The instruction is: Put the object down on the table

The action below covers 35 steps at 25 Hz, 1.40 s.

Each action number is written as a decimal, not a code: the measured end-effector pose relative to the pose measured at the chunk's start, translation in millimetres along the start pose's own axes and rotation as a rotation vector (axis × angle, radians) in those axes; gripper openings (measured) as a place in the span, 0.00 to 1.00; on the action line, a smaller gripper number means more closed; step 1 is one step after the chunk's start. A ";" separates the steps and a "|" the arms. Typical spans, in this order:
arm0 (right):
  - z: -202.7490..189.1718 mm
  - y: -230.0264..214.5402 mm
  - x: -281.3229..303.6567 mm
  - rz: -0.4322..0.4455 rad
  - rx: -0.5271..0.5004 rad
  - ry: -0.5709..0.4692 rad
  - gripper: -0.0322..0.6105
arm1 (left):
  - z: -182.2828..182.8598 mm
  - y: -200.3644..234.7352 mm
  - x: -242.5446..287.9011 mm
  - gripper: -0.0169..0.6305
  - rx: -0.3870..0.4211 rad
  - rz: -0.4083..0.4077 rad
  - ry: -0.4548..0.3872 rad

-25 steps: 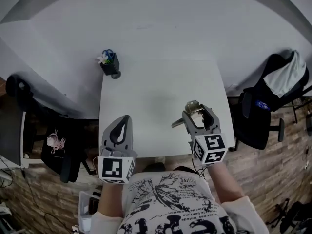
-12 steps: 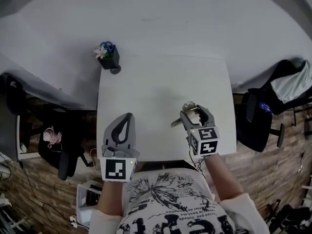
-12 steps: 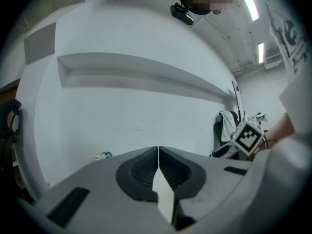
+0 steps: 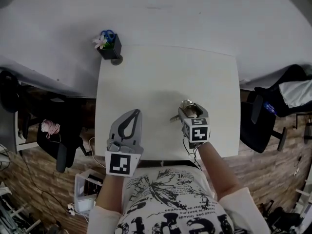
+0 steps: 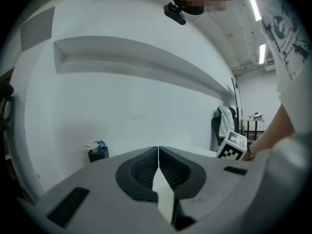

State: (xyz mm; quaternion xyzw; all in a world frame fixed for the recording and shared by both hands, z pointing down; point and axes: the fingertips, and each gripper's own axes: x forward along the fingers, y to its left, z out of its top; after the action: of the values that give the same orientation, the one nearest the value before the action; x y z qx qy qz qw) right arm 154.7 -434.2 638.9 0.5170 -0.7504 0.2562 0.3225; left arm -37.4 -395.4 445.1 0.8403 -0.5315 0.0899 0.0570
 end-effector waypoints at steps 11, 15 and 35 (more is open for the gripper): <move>-19.6 6.3 42.5 -0.026 -0.045 0.128 0.49 | -25.7 19.9 13.0 0.05 -0.001 0.045 0.060; -24.0 8.2 49.5 -0.025 -0.024 0.144 0.49 | -30.3 23.3 13.5 0.05 -0.019 0.051 0.070; 23.0 13.0 0.8 -0.005 0.004 -0.062 0.46 | -25.8 17.3 1.8 0.05 -0.025 0.088 -0.017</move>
State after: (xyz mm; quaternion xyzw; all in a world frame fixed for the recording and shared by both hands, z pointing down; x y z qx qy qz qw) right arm 137.2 -446.8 623.6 0.5272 -0.7582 0.2409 0.2986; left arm -54.7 -399.5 470.7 0.8162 -0.5694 0.0785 0.0590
